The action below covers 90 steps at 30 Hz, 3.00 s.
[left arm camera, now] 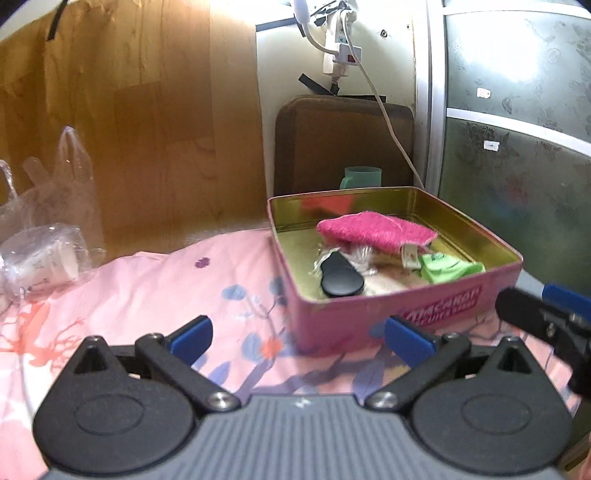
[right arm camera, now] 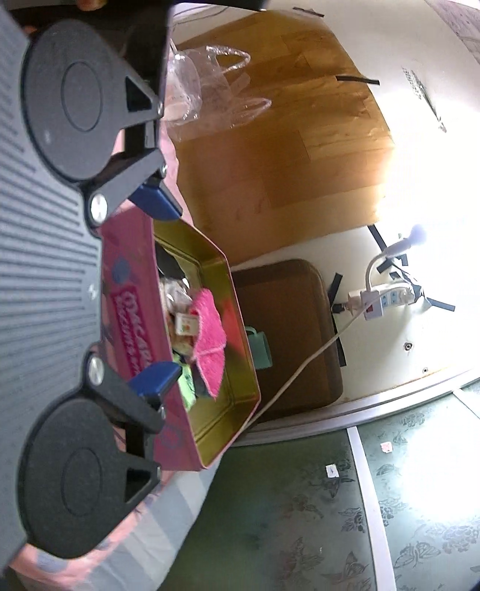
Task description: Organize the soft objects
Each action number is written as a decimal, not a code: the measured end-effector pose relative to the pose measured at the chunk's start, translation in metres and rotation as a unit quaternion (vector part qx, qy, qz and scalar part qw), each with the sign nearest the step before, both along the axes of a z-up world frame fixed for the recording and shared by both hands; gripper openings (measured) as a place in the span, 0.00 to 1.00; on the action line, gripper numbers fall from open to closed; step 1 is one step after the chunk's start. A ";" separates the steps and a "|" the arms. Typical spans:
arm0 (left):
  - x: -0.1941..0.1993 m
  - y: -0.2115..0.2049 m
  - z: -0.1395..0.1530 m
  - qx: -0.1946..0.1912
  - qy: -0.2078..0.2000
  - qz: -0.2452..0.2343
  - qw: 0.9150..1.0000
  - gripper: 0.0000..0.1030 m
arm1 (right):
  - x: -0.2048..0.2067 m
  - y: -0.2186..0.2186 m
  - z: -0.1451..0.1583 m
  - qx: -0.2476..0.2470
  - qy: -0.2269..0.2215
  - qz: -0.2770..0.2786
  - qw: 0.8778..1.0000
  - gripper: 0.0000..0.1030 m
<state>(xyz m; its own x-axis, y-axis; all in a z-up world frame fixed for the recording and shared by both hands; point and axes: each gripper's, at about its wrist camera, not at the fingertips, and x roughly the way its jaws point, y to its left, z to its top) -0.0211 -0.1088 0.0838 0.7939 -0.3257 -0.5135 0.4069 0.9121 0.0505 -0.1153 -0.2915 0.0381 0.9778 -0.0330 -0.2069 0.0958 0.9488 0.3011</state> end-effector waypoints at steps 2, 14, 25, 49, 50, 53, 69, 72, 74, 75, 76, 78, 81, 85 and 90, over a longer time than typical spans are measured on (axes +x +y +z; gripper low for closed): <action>-0.009 0.007 -0.002 0.004 -0.017 0.005 1.000 1.00 | -0.006 0.009 0.002 0.005 -0.003 0.003 1.000 0.85; -0.028 0.031 -0.013 0.017 -0.019 0.015 1.000 1.00 | -0.014 0.040 0.014 -0.022 -0.016 0.012 1.000 0.88; -0.030 0.027 -0.020 0.050 -0.019 0.011 0.999 1.00 | -0.009 0.033 0.008 -0.009 -0.005 0.010 1.000 0.90; -0.027 0.016 -0.039 0.084 0.013 -0.007 0.996 1.00 | -0.001 0.029 -0.010 0.022 0.012 -0.011 1.000 0.92; -0.027 0.015 -0.040 0.086 0.014 -0.008 0.996 1.00 | -0.001 0.028 -0.010 0.024 0.012 -0.013 1.000 0.92; -0.027 0.014 -0.042 0.089 0.017 -0.010 0.996 1.00 | 0.000 0.028 -0.011 0.029 0.013 -0.017 0.999 0.92; -0.029 0.012 -0.041 0.088 0.021 -0.018 0.996 1.00 | 0.000 0.030 -0.014 0.034 0.018 -0.018 0.999 0.92; -0.030 0.012 -0.041 0.086 0.021 -0.020 0.996 1.00 | 0.000 0.030 -0.014 0.036 0.016 -0.019 0.999 0.92; -0.030 0.013 -0.040 0.084 0.022 -0.020 0.996 1.00 | 0.000 0.030 -0.014 0.035 0.017 -0.019 0.999 0.92; -0.030 0.013 -0.040 0.083 0.022 -0.020 0.996 1.00 | 0.000 0.030 -0.014 0.035 0.017 -0.019 0.999 0.92; -0.030 0.013 -0.040 0.082 0.022 -0.020 0.996 1.00 | 0.000 0.030 -0.014 0.036 0.017 -0.019 0.999 0.92; -0.029 0.014 -0.040 0.081 0.025 -0.021 0.996 1.00 | 0.000 0.030 -0.014 0.036 0.017 -0.019 0.999 0.92; -0.029 0.014 -0.039 0.081 0.027 -0.022 0.996 1.00 | 0.000 0.029 -0.014 0.036 0.017 -0.018 0.999 0.92; -0.030 0.013 -0.039 0.080 0.031 -0.025 0.996 1.00 | 0.000 0.029 -0.014 0.036 0.017 -0.018 0.999 0.92; -0.032 0.013 -0.037 0.075 0.040 -0.032 0.996 1.00 | -0.002 0.030 -0.013 0.036 0.016 -0.021 0.999 0.92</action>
<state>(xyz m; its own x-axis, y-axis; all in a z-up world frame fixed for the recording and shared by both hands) -0.0535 -0.0956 0.0467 0.7289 -0.2898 -0.6203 0.4727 0.8684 0.1498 -0.1169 -0.2615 0.0246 0.9689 -0.0572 -0.2407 0.1449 0.9196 0.3651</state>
